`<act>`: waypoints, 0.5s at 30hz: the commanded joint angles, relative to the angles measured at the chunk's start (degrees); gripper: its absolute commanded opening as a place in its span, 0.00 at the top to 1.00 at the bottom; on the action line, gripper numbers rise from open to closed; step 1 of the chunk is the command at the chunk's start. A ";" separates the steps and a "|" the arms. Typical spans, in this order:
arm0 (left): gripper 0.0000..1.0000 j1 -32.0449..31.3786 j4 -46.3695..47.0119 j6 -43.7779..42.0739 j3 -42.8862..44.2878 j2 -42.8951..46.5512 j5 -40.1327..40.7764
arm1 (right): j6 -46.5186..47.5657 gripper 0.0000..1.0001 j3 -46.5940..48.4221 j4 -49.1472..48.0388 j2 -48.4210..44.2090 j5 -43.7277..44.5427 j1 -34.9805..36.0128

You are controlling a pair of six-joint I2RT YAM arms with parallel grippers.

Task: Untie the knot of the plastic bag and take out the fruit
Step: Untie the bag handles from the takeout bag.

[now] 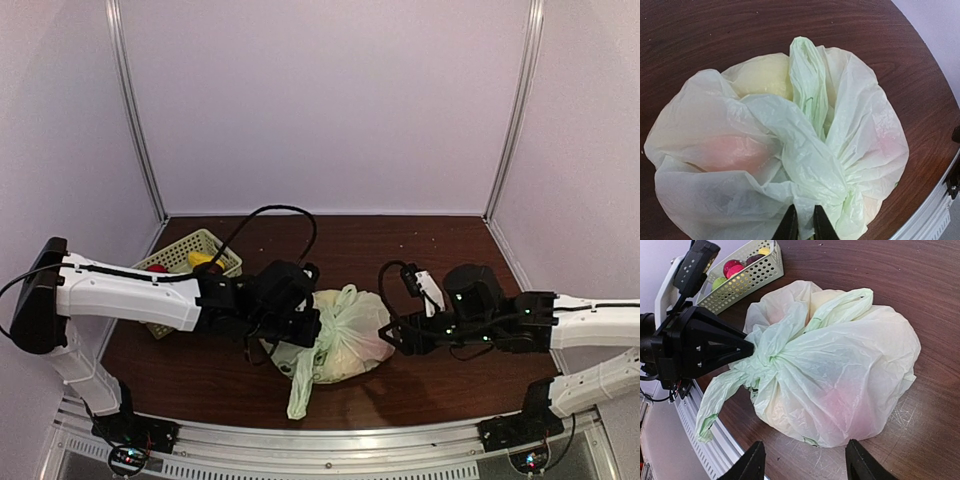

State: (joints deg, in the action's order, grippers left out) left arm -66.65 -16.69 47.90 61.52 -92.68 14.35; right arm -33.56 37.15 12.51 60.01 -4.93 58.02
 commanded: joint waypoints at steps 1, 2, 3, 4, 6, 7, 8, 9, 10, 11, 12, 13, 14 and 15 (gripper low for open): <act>0.93 0.39 3.38 1.39 -1.40 2.26 -1.41 | 3.19 0.44 2.36 -2.60 1.86 -0.19 2.85; 0.94 0.38 3.57 1.81 -1.78 2.95 -1.43 | 3.23 0.44 2.71 -2.74 2.56 0.58 3.61; 0.96 0.34 3.67 2.20 -2.22 3.48 -1.39 | 3.17 0.44 3.13 -3.05 3.32 1.13 4.24; 0.97 0.38 3.86 2.67 -2.79 4.01 -1.26 | 3.23 0.44 3.42 -3.65 4.20 1.43 4.93; 1.00 0.38 5.53 3.54 -4.29 5.04 -1.12 | 3.24 0.43 4.36 -4.95 6.19 2.14 6.37; 1.00 0.38 6.30 3.82 -4.99 5.48 -1.16 | 3.30 0.43 4.96 -5.70 7.45 2.21 7.04; 1.00 0.38 6.81 3.98 -5.53 5.80 -1.29 | 3.42 0.42 5.67 -6.27 8.68 2.50 7.67; 1.00 0.38 7.10 4.18 -5.87 5.96 -1.33 | 3.57 0.42 6.66 -6.43 10.19 3.03 8.42; 1.00 0.38 7.25 4.26 -6.02 6.08 -1.42 | 3.59 0.42 7.64 -6.32 11.64 3.80 8.99; 1.00 0.38 7.28 4.22 -6.12 6.13 -1.46 | 3.59 0.42 8.70 -6.14 13.22 4.46 9.48; 1.00 0.38 7.28 4.22 -6.07 6.11 -1.55 | 3.59 0.43 9.61 -6.01 14.65 4.64 9.82; 1.00 0.38 7.28 4.29 -6.06 6.04 -1.58 | 3.59 0.44 10.29 -6.07 15.94 5.99 10.05; 1.00 0.37 7.28 4.27 -6.10 6.07 -1.65 | 3.59 0.45 10.85 -6.38 17.23 6.41 10.20; 1.00 0.38 7.33 4.24 -6.14 6.07 -1.71 | 3.45 0.46 11.26 -6.80 18.31 6.83 10.26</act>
State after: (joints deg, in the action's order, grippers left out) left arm -66.57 -12.36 51.33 56.03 -87.68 13.23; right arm -30.63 45.84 7.53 75.02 -2.15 67.46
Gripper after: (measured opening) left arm 0.003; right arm 0.554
